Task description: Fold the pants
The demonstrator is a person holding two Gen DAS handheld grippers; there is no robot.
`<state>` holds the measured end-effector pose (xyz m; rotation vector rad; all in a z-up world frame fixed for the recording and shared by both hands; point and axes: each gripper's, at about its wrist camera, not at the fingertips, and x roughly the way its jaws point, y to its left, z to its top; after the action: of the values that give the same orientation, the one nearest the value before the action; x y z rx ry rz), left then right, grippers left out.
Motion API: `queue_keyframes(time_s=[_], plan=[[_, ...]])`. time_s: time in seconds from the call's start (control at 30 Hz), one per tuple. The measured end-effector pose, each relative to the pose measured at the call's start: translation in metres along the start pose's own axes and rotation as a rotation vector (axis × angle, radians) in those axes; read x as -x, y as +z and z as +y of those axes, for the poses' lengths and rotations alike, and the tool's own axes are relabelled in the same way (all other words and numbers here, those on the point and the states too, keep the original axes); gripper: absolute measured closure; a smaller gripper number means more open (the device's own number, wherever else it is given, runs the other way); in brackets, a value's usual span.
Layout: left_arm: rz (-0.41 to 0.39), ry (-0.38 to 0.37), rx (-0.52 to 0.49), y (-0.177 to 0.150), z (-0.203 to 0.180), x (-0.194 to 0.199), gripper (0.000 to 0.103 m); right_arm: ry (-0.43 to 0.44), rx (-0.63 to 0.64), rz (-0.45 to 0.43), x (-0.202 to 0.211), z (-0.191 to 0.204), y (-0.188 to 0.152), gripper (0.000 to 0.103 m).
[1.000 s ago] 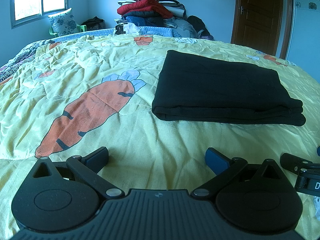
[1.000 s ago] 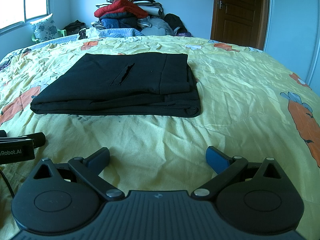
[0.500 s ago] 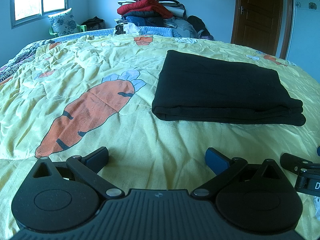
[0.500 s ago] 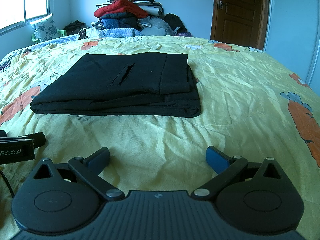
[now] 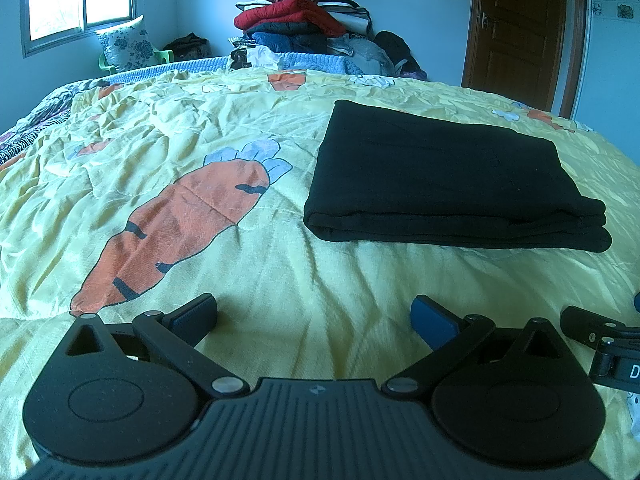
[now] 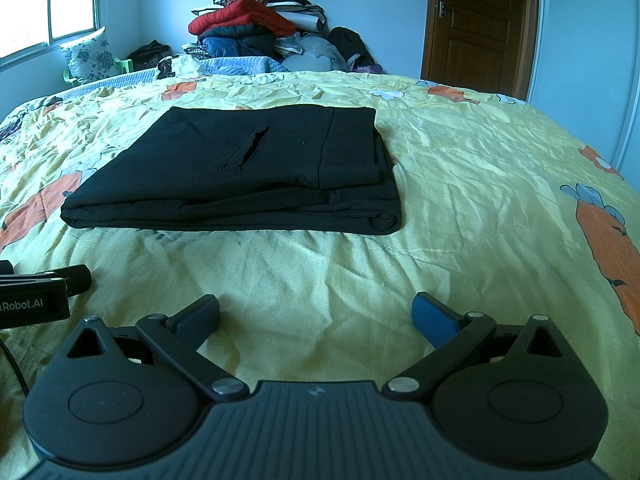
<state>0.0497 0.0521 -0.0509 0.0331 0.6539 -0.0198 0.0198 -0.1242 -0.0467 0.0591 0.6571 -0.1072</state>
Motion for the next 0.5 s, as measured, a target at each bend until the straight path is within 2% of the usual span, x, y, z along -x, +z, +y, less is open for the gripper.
queue_keyframes(time_s=[0.4,0.5], plan=[[-0.002,0.006,-0.004,0.0001,-0.0008,-0.0002,0.0,-0.004,-0.003,0.001,-0.0005,0.0002,0.0004,0.0],[-0.003,0.012,-0.006,-0.0005,-0.0014,0.0003,0.0,-0.031,-0.02,-0.005,0.0004,0.0051,-0.0002,0.0]])
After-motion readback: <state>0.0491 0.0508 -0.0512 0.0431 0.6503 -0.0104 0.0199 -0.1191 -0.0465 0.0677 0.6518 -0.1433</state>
